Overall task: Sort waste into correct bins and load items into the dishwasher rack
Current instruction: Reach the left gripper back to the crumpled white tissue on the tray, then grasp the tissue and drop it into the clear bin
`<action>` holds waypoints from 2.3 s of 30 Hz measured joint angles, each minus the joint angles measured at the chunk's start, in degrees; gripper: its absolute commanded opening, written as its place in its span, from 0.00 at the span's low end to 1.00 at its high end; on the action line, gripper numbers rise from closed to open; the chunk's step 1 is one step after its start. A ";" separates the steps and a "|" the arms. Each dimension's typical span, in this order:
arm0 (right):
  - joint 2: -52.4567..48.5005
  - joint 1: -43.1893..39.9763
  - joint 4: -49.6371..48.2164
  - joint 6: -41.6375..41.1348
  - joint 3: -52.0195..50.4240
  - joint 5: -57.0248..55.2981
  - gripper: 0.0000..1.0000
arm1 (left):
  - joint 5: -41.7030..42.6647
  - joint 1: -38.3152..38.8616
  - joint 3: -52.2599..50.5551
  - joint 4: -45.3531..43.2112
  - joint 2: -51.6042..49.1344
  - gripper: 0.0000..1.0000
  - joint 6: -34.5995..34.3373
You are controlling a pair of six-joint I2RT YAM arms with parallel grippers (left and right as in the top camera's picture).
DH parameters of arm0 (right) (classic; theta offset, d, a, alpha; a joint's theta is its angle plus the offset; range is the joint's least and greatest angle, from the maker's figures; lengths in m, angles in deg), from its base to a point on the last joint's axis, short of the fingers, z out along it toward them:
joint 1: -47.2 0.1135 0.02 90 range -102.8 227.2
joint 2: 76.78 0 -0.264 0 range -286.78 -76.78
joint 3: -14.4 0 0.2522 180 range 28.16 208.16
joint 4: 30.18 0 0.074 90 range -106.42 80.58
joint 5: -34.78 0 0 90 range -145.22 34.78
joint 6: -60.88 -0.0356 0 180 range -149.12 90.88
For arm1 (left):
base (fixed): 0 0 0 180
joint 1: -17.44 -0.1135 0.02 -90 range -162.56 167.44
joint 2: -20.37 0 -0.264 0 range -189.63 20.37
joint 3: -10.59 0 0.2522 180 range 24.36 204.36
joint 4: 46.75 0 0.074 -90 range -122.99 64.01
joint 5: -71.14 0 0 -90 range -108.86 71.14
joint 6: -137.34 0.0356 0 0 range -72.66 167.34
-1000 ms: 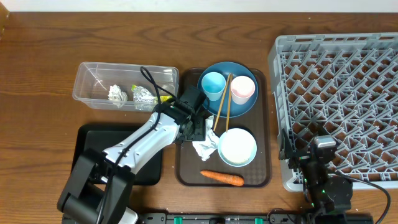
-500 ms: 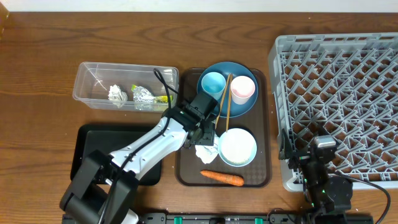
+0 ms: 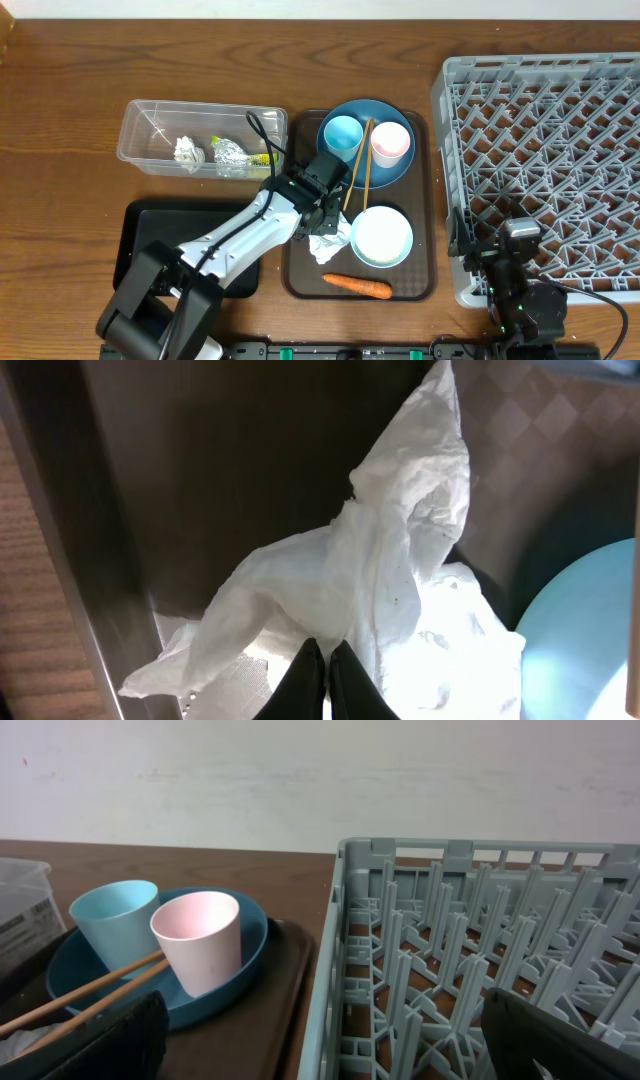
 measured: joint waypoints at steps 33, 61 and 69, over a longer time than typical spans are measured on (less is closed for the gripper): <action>0.00 0.00 0.02 0.00 0.00 0.02 0.99 | -17.90 -11.80 0.00 -6.43 32.92 0.06 0.20; 0.00 0.00 0.02 0.00 0.00 0.02 0.99 | -21.81 -27.67 0.00 -22.36 10.67 0.58 2.93; 0.00 0.00 0.00 0.00 0.00 0.00 0.99 | -14.05 -27.71 -0.07 -9.11 21.90 0.67 3.08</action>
